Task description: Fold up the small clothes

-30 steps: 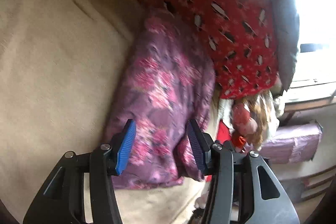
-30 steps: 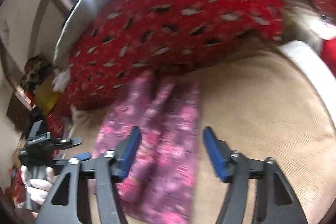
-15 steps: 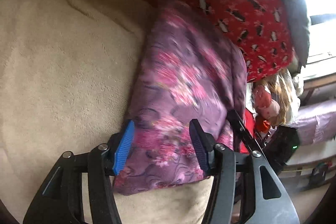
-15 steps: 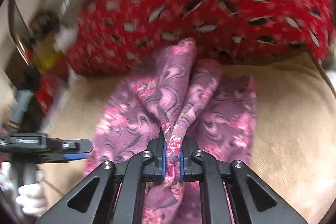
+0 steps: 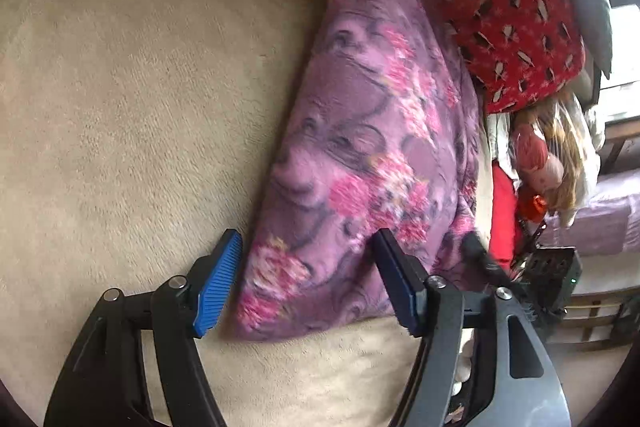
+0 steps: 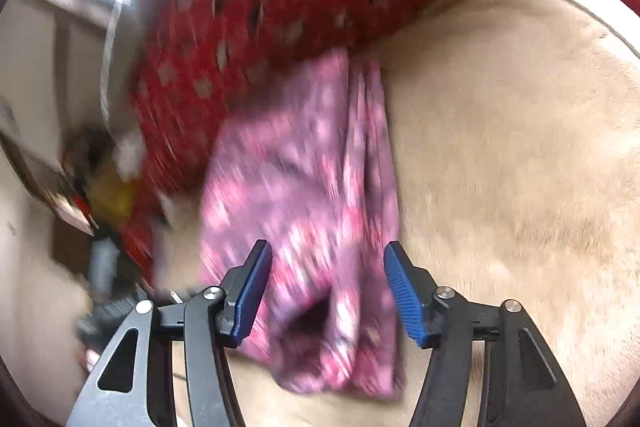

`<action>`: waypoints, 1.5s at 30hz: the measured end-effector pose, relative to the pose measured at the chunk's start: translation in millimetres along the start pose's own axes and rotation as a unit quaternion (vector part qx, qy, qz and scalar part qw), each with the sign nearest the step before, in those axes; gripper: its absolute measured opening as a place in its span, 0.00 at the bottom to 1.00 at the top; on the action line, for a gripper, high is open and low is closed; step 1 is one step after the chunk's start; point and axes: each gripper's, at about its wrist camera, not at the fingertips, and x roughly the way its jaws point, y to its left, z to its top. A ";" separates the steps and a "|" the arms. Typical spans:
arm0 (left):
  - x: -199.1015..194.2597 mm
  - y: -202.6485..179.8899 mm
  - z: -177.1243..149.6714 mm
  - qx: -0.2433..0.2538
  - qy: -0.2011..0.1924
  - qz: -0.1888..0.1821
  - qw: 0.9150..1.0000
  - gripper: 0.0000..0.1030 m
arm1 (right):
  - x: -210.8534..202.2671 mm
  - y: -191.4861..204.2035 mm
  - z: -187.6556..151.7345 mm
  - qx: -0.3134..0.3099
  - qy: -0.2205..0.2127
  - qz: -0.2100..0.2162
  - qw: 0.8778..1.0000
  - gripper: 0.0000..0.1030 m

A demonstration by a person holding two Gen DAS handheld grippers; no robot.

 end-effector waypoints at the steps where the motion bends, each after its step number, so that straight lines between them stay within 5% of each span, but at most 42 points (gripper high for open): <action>1: -3.4 -4.4 -2.1 0.007 -0.007 0.003 1.000 0.62 | -3.2 5.1 -2.5 -0.024 0.005 -0.001 1.000 0.11; 4: -10.9 -10.7 -10.9 0.035 -0.032 0.042 0.998 0.62 | -33.5 12.1 -7.3 -0.053 -0.040 0.023 0.998 0.10; 7: 5.0 0.3 -12.4 0.040 -0.008 0.078 0.996 0.54 | -19.5 -13.0 -14.7 -0.031 -0.004 -0.018 0.999 0.10; 10: -6.5 2.0 -10.6 0.060 -0.011 0.055 0.997 0.53 | -9.4 -25.3 -20.3 -0.010 0.031 -0.034 0.999 0.22; 13: -26.2 -1.1 2.3 0.069 -0.037 0.026 0.997 0.53 | -30.6 -17.8 -6.1 0.000 -0.014 -0.016 1.000 0.29; 15: -31.5 -8.7 20.6 0.071 -0.050 0.014 0.996 0.53 | -42.2 -14.9 13.1 0.012 -0.057 -0.009 0.998 0.45; 18: -20.4 -22.8 52.9 0.080 -0.059 0.021 0.995 0.57 | -28.2 -12.8 45.4 0.033 -0.073 -0.002 0.997 0.50; 23: 6.2 -29.8 85.2 0.074 -0.044 0.023 0.996 0.57 | 29.3 -8.6 86.7 0.050 -0.028 -0.035 0.998 0.50; 25: 17.2 -40.5 97.1 0.078 -0.054 0.032 0.995 0.57 | 41.7 -3.0 100.9 0.035 -0.015 -0.027 0.999 0.15; 26: 21.9 -39.5 101.6 0.080 -0.060 0.038 0.994 0.57 | 39.3 4.8 104.2 0.012 -0.023 -0.023 0.999 0.06; 28: 36.9 -31.8 108.7 0.066 -0.047 0.046 0.996 0.57 | 29.3 9.5 105.1 -0.020 -0.074 -0.029 0.997 0.05; 30: 59.0 -13.5 114.8 0.023 -0.011 0.032 0.999 0.57 | 50.7 -12.7 102.7 0.014 -0.036 -0.058 0.998 0.06; 32: 50.0 -11.2 112.7 0.020 -0.019 0.016 0.999 0.57 | 65.9 -26.7 96.0 0.022 -0.004 -0.073 0.997 0.08; 36: 16.3 -16.0 95.9 0.038 -0.061 -0.003 0.997 0.56 | 28.4 4.9 93.5 -0.024 -0.077 -0.061 0.995 0.14; 39: 17.0 -18.2 82.1 0.047 -0.075 0.031 0.996 0.56 | 17.0 25.9 86.3 -0.049 -0.101 -0.013 0.994 0.14; 41: 35.4 -16.4 80.9 0.051 -0.047 0.071 0.995 0.58 | 33.5 30.8 78.9 -0.067 -0.073 -0.027 0.995 0.19; 43: 34.8 -12.1 76.3 0.041 -0.038 0.069 0.996 0.58 | 70.3 21.5 66.1 -0.072 0.024 -0.098 0.992 0.18; 45: 13.9 -10.8 68.1 0.030 -0.045 0.020 0.998 0.56 | 50.8 30.0 64.4 -0.073 -0.011 -0.085 0.994 0.23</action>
